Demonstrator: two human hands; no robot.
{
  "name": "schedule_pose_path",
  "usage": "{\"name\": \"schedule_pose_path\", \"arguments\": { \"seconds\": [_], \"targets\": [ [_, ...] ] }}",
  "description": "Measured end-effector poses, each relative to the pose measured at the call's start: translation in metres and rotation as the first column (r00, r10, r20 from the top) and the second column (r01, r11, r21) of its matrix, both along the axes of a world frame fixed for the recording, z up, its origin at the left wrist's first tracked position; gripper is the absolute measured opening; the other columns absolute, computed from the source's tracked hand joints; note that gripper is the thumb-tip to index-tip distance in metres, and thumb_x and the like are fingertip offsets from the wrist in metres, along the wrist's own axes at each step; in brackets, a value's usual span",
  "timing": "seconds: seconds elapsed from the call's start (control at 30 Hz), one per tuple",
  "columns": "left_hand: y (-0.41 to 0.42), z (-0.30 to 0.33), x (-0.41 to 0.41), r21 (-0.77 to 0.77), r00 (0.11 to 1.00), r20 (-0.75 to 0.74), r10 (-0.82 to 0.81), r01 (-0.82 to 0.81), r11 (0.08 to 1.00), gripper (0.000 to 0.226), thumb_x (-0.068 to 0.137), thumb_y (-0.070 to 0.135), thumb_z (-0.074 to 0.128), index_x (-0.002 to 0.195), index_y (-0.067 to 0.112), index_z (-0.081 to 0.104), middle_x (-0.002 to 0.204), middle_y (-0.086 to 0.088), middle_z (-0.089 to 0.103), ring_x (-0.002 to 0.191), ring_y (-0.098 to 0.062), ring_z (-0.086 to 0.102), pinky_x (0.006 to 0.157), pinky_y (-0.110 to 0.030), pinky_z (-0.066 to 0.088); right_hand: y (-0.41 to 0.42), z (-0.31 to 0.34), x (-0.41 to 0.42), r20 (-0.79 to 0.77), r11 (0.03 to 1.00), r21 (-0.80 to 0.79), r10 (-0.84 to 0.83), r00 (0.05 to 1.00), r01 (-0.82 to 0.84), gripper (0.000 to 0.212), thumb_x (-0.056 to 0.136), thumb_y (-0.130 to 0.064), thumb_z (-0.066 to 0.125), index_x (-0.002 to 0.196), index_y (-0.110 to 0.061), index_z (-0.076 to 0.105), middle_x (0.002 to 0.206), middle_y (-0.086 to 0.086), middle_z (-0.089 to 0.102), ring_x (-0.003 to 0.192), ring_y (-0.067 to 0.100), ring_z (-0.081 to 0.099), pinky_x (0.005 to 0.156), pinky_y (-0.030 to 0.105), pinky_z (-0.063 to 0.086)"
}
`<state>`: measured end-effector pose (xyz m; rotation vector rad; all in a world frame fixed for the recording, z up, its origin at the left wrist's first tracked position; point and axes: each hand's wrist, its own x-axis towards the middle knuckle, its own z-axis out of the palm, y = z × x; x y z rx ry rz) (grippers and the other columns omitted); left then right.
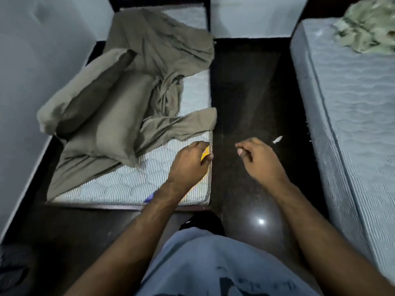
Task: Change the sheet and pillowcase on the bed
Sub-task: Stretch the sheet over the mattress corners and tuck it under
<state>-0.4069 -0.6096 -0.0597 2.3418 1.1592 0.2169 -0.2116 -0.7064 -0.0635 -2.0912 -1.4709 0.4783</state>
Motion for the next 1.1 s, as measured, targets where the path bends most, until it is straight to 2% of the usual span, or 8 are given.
{"name": "schedule_pose_path", "arguments": {
  "seconds": [0.23, 0.47, 0.6, 0.7, 0.93, 1.1],
  "targets": [
    [0.015, -0.030, 0.034, -0.052, 0.966, -0.010, 0.257, -0.258, 0.965, 0.050, 0.094, 0.040, 0.050, 0.135, 0.011, 0.059, 0.132, -0.008, 0.064, 0.116, -0.031, 0.062, 0.094, -0.044, 0.052, 0.085, -0.023, 0.052, -0.018, 0.972, -0.030, 0.233, 0.972, -0.234, 0.025, 0.100, -0.022, 0.055, 0.119, -0.015, 0.070, 0.116, 0.000, 0.063, 0.105, 0.021, 0.063, 0.088, 0.041, 0.054],
    [0.077, -0.069, 0.094, -0.123, 0.913, 0.014, 0.408, -0.403, 0.907, 0.052, 0.091, 0.040, 0.050, 0.132, 0.010, 0.060, 0.124, -0.014, 0.067, 0.108, -0.037, 0.065, 0.087, -0.047, 0.053, 0.171, -0.044, 0.096, 0.041, 0.881, -0.210, 0.441, 0.896, -0.424, 0.025, 0.100, -0.022, 0.055, 0.120, -0.018, 0.068, 0.117, 0.002, 0.062, 0.107, 0.025, 0.061, 0.086, 0.043, 0.054],
    [0.112, -0.065, 0.112, -0.104, 0.895, 0.023, 0.446, -0.442, 0.891, 0.051, 0.090, 0.039, 0.050, 0.133, 0.014, 0.058, 0.124, -0.014, 0.067, 0.108, -0.039, 0.064, 0.085, -0.048, 0.053, 0.224, -0.046, 0.108, 0.061, 0.852, -0.221, 0.498, 0.865, -0.475, 0.025, 0.100, -0.022, 0.055, 0.120, -0.017, 0.068, 0.118, 0.003, 0.063, 0.108, 0.025, 0.061, 0.087, 0.041, 0.053],
    [0.141, -0.061, 0.116, -0.119, 0.842, 0.047, 0.537, -0.529, 0.840, 0.053, 0.091, 0.041, 0.049, 0.133, 0.011, 0.059, 0.126, -0.014, 0.066, 0.111, -0.038, 0.064, 0.088, -0.049, 0.053, 0.264, -0.043, 0.110, 0.045, 0.828, -0.213, 0.539, 0.841, -0.518, 0.026, 0.099, -0.021, 0.056, 0.121, -0.015, 0.068, 0.120, 0.003, 0.063, 0.109, 0.024, 0.062, 0.088, 0.041, 0.054],
    [0.192, -0.081, 0.126, -0.146, 0.722, 0.078, 0.688, -0.674, 0.724, 0.046, 0.097, 0.035, 0.059, 0.136, 0.011, 0.057, 0.128, -0.013, 0.065, 0.115, -0.035, 0.061, 0.091, -0.048, 0.051, 0.357, -0.050, 0.113, 0.026, 0.743, -0.209, 0.654, 0.756, -0.635, 0.024, 0.098, -0.019, 0.057, 0.118, -0.014, 0.069, 0.116, 0.002, 0.064, 0.103, 0.022, 0.063, 0.088, 0.038, 0.053],
    [0.241, -0.113, 0.154, -0.239, 0.570, 0.086, 0.817, -0.785, 0.572, 0.044, 0.096, 0.028, 0.065, 0.134, 0.007, 0.059, 0.126, -0.016, 0.066, 0.116, -0.034, 0.061, 0.092, -0.044, 0.050, 0.437, -0.094, 0.114, -0.005, 0.609, -0.261, 0.775, 0.632, -0.749, 0.021, 0.097, -0.021, 0.058, 0.114, -0.016, 0.069, 0.113, 0.003, 0.063, 0.101, 0.025, 0.063, 0.087, 0.038, 0.053]
  ]
}}
